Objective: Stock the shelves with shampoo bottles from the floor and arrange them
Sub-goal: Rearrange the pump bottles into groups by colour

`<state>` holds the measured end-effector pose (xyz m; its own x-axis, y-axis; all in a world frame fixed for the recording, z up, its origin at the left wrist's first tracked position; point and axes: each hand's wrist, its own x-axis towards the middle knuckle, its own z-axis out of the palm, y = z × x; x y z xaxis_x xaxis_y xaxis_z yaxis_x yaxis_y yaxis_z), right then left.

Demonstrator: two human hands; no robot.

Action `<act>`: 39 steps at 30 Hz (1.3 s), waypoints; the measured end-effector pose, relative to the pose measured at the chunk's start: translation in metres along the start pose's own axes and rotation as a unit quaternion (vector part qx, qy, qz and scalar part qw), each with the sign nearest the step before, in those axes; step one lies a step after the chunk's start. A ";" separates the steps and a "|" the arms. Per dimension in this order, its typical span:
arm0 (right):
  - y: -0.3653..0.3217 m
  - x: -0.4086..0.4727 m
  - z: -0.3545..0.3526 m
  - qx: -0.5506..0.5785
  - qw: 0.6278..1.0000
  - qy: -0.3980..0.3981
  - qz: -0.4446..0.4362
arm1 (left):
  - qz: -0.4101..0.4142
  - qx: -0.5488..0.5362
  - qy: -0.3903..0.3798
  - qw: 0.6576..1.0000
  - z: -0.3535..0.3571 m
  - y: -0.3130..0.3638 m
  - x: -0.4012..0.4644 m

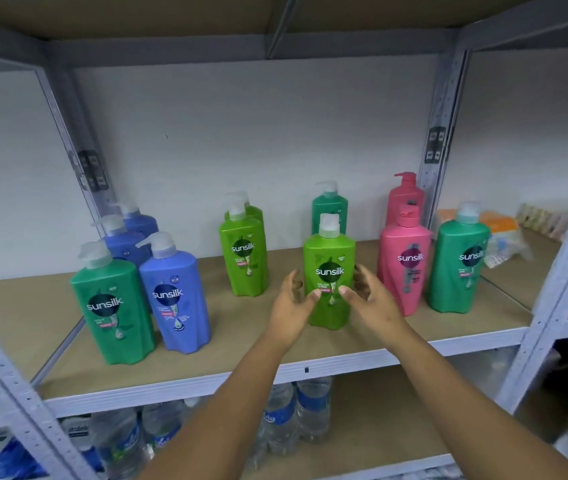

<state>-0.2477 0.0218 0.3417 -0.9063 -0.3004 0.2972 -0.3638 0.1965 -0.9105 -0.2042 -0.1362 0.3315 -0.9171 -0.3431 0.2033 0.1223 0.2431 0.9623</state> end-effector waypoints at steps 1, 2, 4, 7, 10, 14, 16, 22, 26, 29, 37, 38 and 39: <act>0.003 0.003 0.001 0.014 1.000 -0.009 -0.002 | 0.002 -0.015 -0.004 1.000 0.003 -0.002 0.002; 0.005 0.005 0.002 0.030 0.999 -0.014 -0.002 | 0.004 -0.027 -0.007 1.000 0.005 -0.003 0.004; 0.011 0.009 0.005 0.053 0.998 -0.016 -0.005 | 0.009 -0.038 -0.010 0.999 0.007 -0.008 0.007; 0.016 0.011 0.008 0.062 0.998 -0.006 -0.008 | 0.015 -0.032 -0.004 0.999 0.008 -0.013 0.010; 0.019 0.013 0.010 0.071 0.997 0.002 -0.013 | 0.022 -0.037 0.013 0.999 0.009 -0.015 0.013; 0.019 0.016 0.019 0.080 0.997 -0.007 -0.014 | 0.018 -0.043 0.027 0.999 0.002 -0.017 0.013; 0.016 0.016 0.027 0.080 0.997 -0.011 -0.014 | 0.021 -0.041 0.037 0.998 -0.006 -0.018 0.012; 0.003 0.016 0.064 0.100 0.994 -0.032 -0.023 | 0.029 -0.040 0.065 0.997 -0.042 -0.022 0.000; -0.003 0.017 0.090 0.103 0.993 -0.055 -0.023 | 0.021 -0.031 0.087 0.995 -0.070 -0.027 -0.007; -0.008 0.019 0.108 0.102 0.992 -0.070 -0.015 | 0.009 -0.017 0.100 0.995 -0.087 -0.033 -0.009; -0.012 0.032 0.140 0.097 0.991 -0.089 0.000 | 0.003 -0.028 0.147 0.989 -0.105 -0.048 -0.002; -0.012 0.034 0.142 0.096 0.991 -0.090 -0.001 | 0.003 -0.028 0.152 0.988 -0.105 -0.049 0.000; -0.012 0.037 0.143 0.094 0.992 -0.088 -0.002 | 0.003 -0.028 0.158 0.987 -0.104 -0.050 0.002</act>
<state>-0.2457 -0.1254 0.3227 -0.8471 -0.4628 0.2612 -0.3054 0.0218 -0.9520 -0.1725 -0.2433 0.3022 -0.7537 -0.6090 0.2469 0.1560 0.1991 0.9675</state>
